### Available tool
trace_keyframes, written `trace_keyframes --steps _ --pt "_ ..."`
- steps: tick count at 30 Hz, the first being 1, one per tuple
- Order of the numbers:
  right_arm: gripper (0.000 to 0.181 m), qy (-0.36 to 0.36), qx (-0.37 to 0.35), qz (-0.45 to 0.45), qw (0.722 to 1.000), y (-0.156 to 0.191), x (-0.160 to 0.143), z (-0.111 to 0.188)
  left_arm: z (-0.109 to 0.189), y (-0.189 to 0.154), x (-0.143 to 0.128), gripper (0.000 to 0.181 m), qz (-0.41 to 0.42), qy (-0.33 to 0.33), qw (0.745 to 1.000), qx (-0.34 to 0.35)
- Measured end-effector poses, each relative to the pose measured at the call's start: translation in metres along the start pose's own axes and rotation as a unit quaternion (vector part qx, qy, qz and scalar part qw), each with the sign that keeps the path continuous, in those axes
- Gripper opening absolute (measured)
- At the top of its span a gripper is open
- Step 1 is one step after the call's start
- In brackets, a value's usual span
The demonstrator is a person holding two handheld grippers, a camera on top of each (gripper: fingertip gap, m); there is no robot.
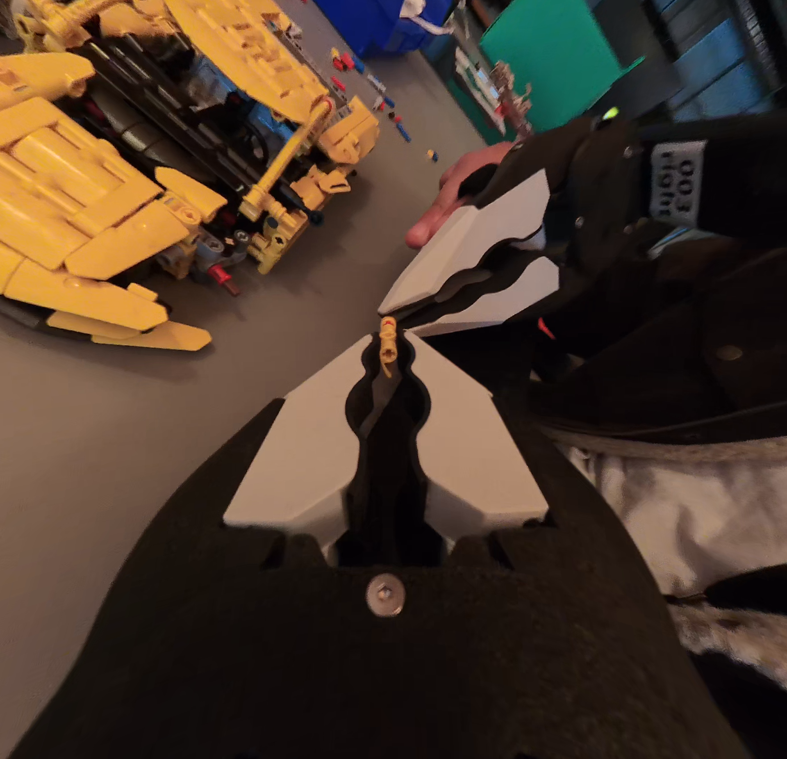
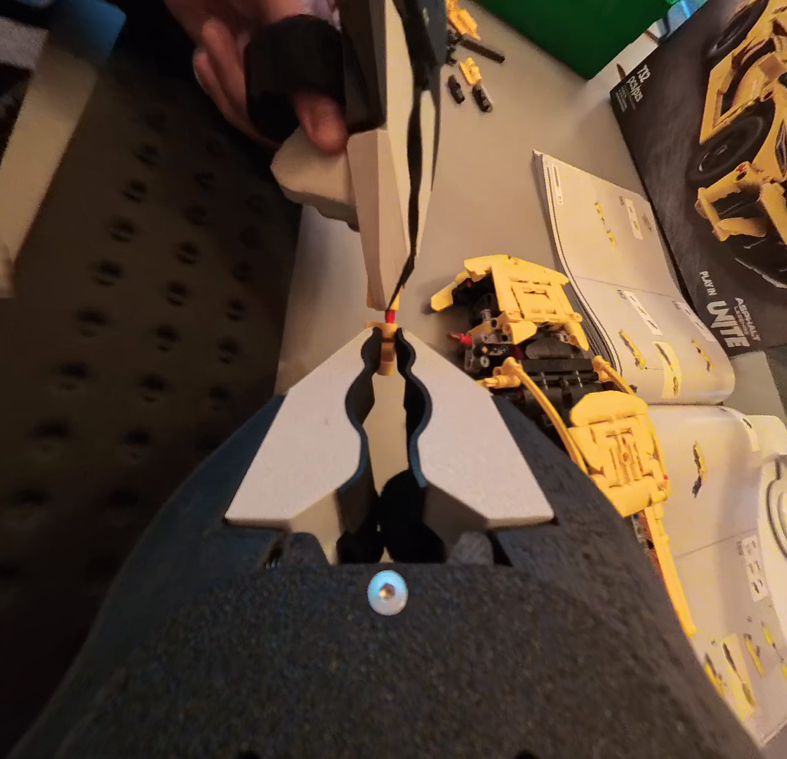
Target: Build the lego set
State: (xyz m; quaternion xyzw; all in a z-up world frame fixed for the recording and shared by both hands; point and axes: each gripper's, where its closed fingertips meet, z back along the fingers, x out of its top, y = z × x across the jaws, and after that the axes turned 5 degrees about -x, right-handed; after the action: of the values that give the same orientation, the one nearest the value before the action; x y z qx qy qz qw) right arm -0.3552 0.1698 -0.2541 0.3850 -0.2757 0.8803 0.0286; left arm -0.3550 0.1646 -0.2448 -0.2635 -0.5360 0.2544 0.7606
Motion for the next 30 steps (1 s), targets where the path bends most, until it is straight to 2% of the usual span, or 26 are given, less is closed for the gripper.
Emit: trace_keyframes --steps 3,5,7,10,12,14,16,19,25,30 --pt "0.006 0.019 0.006 0.011 1.0 0.005 -0.008 -0.004 -0.006 0.005 -0.007 0.007 -0.027 0.028 0.998 0.042" --pt "0.006 0.011 0.017 -0.007 1.0 0.005 -0.008 -0.003 -0.006 0.006 -0.007 0.007 -0.028 0.029 0.998 0.043" --pt "0.007 -0.008 0.03 -0.04 0.999 0.002 -0.004 -0.002 -0.004 0.003 -0.004 0.007 -0.012 0.017 1.0 0.02" --pt "0.008 -0.093 0.043 -0.097 0.99 -0.008 0.014 0.011 0.005 -0.009 0.009 0.007 0.011 -0.03 0.998 -0.047" --pt "0.019 -0.141 0.065 -0.148 0.977 -0.013 0.023 0.021 0.012 -0.016 0.016 0.007 0.025 -0.056 0.994 -0.086" --pt "0.021 -0.164 0.114 -0.218 0.955 -0.014 0.025 0.027 0.018 -0.026 0.022 0.006 0.03 -0.078 0.988 -0.13" --pt "0.031 -0.19 0.187 -0.307 0.914 -0.012 0.032 0.031 0.024 -0.033 0.027 0.006 0.018 -0.099 0.983 -0.154" --pt "0.03 -0.221 0.282 -0.378 0.854 -0.003 0.049 0.038 0.026 -0.042 0.031 0.007 -0.013 -0.118 0.978 -0.171" --pt "0.016 -0.268 0.273 -0.416 0.825 -0.015 0.061 0.042 0.029 -0.05 0.037 0.007 -0.06 -0.151 0.972 -0.168" --pt "0.007 -0.279 0.247 -0.424 0.825 -0.023 0.063 0.043 0.027 -0.054 0.038 0.007 -0.103 -0.162 0.97 -0.15"
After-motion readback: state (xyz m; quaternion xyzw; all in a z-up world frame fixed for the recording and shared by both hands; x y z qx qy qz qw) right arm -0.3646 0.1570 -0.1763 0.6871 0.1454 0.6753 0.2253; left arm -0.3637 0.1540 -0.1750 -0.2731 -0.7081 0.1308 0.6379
